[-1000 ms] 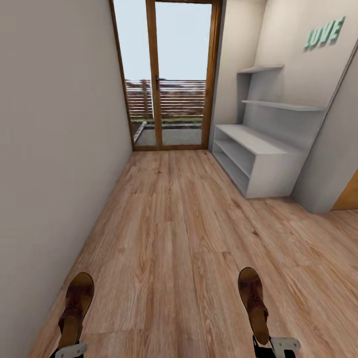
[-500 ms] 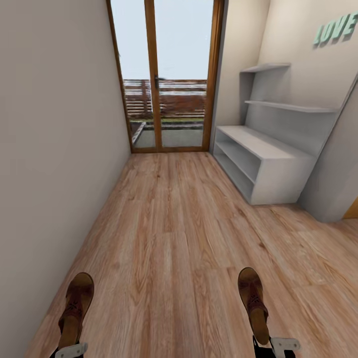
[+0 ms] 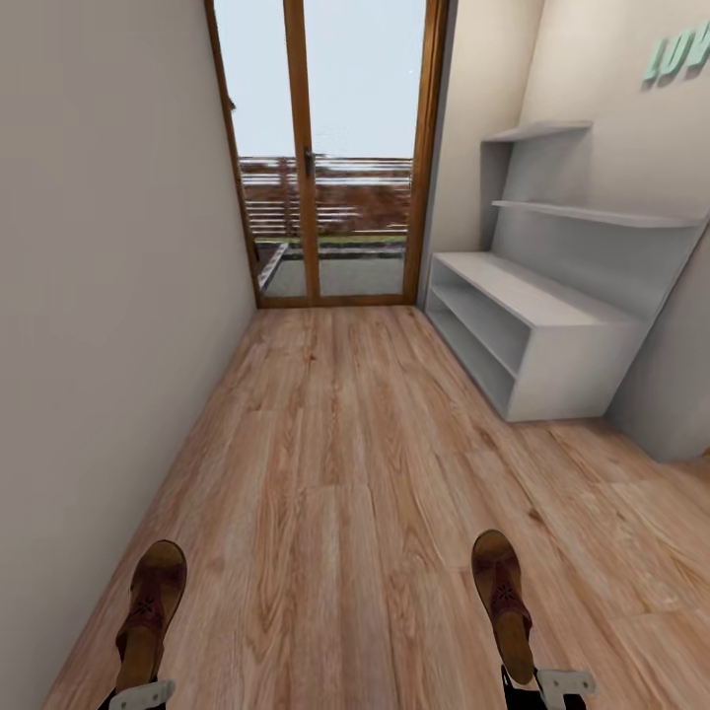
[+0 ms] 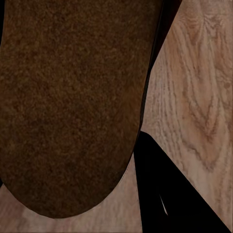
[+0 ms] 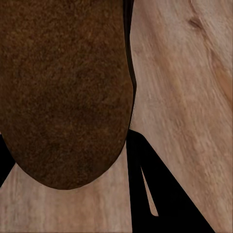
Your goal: Pick up the two gym shoes and the two sandals from the corridor floor and place them onto the hallstand (shoe rack) in the corridor, making sure they are on the rack and not on the floor. Arrange them so the two gym shoes are next to each other and the two sandals are next to each other.
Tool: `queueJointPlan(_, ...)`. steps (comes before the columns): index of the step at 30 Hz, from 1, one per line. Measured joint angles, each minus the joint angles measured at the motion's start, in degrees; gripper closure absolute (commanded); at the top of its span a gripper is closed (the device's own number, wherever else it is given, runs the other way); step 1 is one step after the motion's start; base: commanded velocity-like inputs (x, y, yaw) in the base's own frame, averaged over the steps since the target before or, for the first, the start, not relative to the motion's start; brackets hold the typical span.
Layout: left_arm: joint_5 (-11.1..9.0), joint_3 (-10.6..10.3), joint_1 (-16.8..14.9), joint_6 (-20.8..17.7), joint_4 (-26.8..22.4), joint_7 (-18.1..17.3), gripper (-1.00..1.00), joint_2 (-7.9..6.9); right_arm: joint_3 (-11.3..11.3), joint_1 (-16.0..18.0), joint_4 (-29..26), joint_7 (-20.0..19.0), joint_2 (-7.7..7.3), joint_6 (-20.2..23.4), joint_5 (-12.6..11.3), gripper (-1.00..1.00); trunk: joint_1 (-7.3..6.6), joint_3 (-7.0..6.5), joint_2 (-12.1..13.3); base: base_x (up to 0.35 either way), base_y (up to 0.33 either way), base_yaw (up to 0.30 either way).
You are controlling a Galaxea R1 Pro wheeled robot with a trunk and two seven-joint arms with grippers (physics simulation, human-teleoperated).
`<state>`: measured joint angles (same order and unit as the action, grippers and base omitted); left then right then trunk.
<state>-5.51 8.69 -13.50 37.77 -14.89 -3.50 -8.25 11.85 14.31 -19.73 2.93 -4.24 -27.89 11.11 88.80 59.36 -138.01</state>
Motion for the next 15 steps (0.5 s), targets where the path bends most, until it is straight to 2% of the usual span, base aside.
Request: queueJointPlan(15, 0.0, 0.0, 0.0, 0.0, 0.0, 0.0, 1.00, 0.00, 0.0, 0.0, 0.0, 0.0, 0.00, 0.0, 0.0, 1.00, 0.00, 0.00, 0.0, 0.339, 0.000, 0.000)
